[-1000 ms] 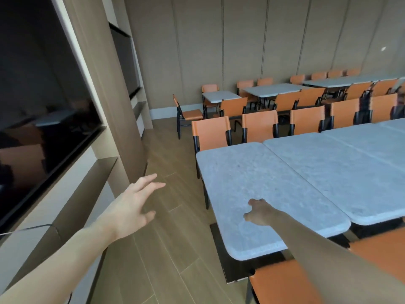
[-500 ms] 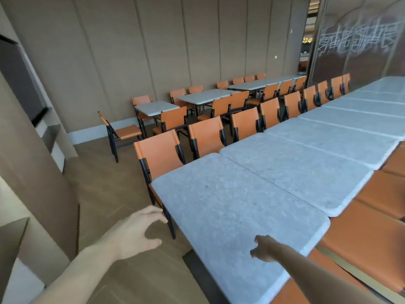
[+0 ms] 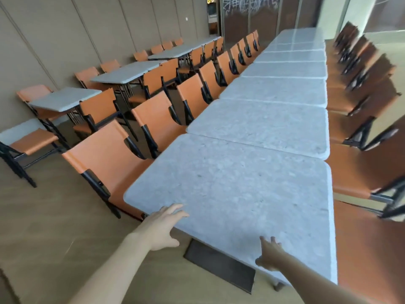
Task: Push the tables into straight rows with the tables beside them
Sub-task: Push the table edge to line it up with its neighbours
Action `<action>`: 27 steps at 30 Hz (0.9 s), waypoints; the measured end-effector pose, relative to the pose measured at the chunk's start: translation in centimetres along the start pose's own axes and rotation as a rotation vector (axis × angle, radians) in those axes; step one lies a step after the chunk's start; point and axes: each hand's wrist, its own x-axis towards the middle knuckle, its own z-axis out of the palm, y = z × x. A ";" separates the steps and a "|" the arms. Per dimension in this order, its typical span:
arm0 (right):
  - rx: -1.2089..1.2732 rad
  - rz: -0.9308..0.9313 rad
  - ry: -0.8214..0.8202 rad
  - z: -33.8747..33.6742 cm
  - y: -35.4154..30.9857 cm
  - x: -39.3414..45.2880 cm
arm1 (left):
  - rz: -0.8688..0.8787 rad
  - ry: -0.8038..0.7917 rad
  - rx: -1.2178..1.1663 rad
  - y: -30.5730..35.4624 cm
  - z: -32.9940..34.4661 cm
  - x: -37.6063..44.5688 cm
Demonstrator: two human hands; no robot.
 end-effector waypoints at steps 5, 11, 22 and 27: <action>0.089 0.104 -0.028 4.0 -3.5 -0.2 | 0.039 -0.067 -0.010 -3.4 3.8 4.6; 0.162 0.214 0.178 1.0 -5.1 2.9 | 0.153 -0.106 -0.072 -3.4 6.9 11.7; 0.184 0.324 0.499 -11.3 -4.1 20.7 | -0.098 -0.020 -0.041 -9.8 3.2 31.4; 0.309 0.518 0.565 -15.4 -2.8 28.9 | 0.021 0.120 -0.019 -10.4 2.1 42.8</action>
